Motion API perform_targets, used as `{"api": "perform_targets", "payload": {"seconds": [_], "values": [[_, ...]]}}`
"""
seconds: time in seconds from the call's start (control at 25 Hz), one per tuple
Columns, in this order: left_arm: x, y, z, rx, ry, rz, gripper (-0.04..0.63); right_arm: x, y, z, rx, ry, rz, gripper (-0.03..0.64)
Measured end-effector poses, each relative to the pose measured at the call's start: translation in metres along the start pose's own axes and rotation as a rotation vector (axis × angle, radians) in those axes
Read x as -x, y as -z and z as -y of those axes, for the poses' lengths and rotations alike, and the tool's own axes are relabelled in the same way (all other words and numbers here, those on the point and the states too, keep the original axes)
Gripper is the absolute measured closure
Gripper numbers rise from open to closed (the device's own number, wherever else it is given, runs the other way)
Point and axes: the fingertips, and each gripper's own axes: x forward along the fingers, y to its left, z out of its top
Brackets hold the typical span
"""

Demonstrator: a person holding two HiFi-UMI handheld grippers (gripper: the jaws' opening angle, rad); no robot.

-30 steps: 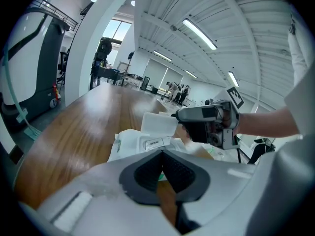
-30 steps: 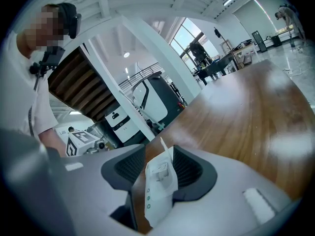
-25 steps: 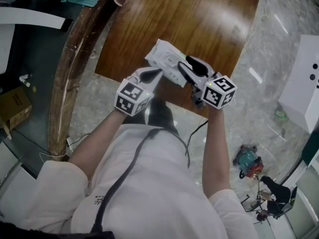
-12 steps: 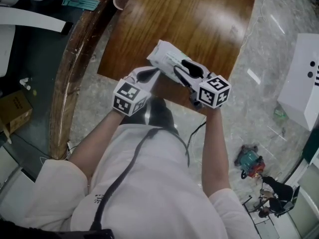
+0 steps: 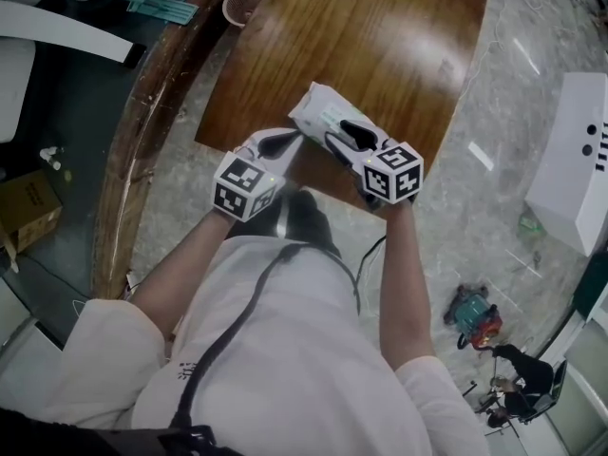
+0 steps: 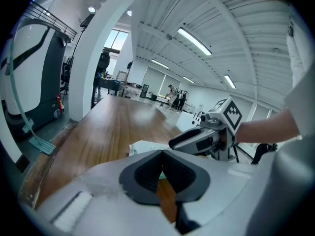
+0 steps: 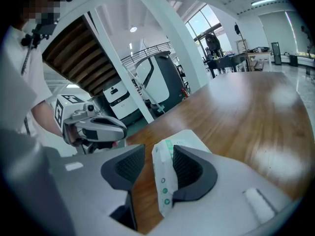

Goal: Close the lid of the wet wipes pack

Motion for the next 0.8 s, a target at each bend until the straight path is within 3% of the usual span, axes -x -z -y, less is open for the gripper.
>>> {"api": "perform_targets", "payload": {"seconds": [0.48,0.68,0.8], "values": [[0.016,-0.004,-0.013,-0.007,-0.010,0.012,0.589,-0.022,0.028,-0.002,0.180,0.108,-0.228,0.436],[0.017,-0.011,-0.011,-0.018,-0.004,0.016,0.589,-0.026,0.036,-0.004,0.342,0.177,-0.379,0.430],[0.016,-0.014,-0.009,-0.022,-0.003,0.016,0.589,-0.030,0.042,-0.006,0.372,0.186,-0.432,0.408]]}}
